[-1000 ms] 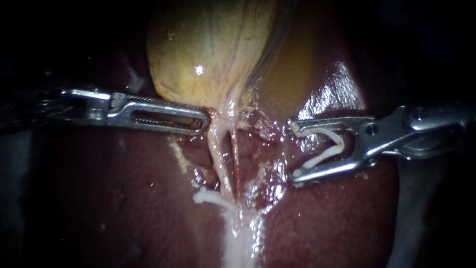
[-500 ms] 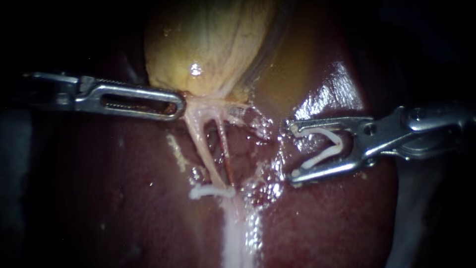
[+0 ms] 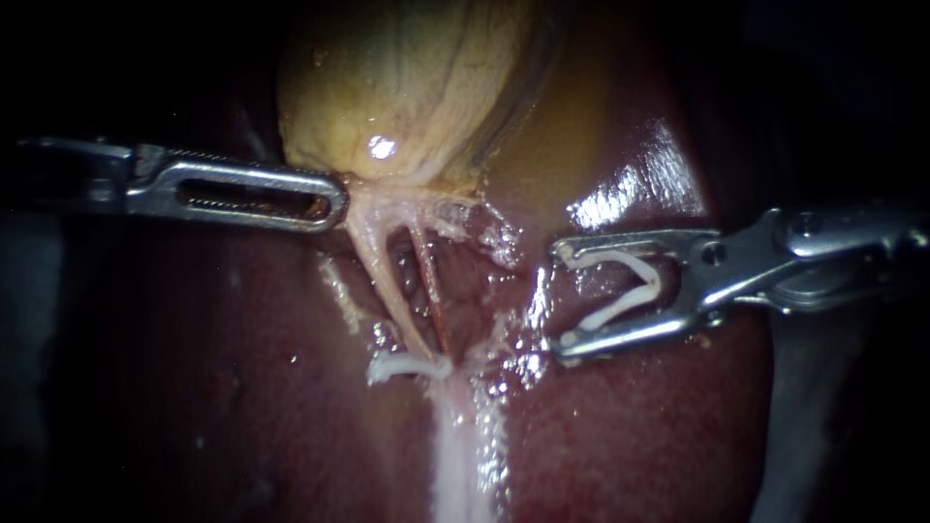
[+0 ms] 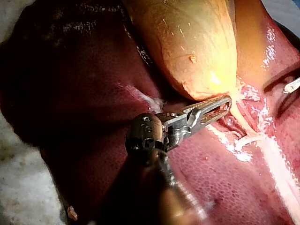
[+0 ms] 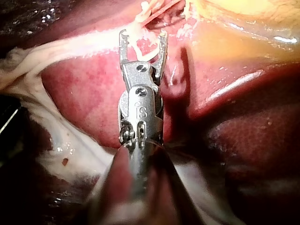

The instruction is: Clipping second clip left tube

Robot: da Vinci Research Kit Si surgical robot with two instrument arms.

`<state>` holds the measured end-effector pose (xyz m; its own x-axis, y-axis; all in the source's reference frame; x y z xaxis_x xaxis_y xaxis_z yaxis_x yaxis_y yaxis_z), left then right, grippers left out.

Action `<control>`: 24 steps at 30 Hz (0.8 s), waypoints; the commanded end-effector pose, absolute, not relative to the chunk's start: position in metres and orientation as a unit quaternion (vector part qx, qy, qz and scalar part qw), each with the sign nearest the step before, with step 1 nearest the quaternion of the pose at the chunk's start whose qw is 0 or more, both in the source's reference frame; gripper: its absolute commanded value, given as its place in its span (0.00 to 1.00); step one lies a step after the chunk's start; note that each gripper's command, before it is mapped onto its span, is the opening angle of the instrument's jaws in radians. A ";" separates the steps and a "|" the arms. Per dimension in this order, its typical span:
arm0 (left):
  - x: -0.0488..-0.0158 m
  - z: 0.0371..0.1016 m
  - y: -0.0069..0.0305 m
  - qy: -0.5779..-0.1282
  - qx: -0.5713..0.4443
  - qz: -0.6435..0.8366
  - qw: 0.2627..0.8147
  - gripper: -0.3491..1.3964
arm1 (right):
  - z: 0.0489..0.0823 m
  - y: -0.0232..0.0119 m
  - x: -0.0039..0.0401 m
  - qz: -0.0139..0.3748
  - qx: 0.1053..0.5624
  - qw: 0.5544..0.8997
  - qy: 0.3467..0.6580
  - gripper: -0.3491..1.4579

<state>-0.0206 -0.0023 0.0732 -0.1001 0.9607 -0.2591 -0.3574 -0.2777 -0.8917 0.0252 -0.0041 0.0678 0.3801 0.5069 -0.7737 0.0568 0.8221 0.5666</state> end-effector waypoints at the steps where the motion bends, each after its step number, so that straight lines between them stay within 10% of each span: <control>1: -0.0207 0.0734 -0.0023 -0.335 -0.449 0.661 0.499 0.00 | 0.0681 -0.0044 0.0257 0.140 0.263 0.788 0.538 0.47; 24: -0.0216 0.0731 -0.0026 -0.333 -0.449 0.661 0.501 0.00 | 0.0734 -0.0075 0.0338 0.136 0.279 0.787 0.533 0.47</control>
<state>-0.0217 -0.0027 0.0732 -0.0946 0.9610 -0.2598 -0.3632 -0.2763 -0.8898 0.0339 -0.0076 0.0736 0.3979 0.5101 -0.7625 0.0833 0.8076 0.5838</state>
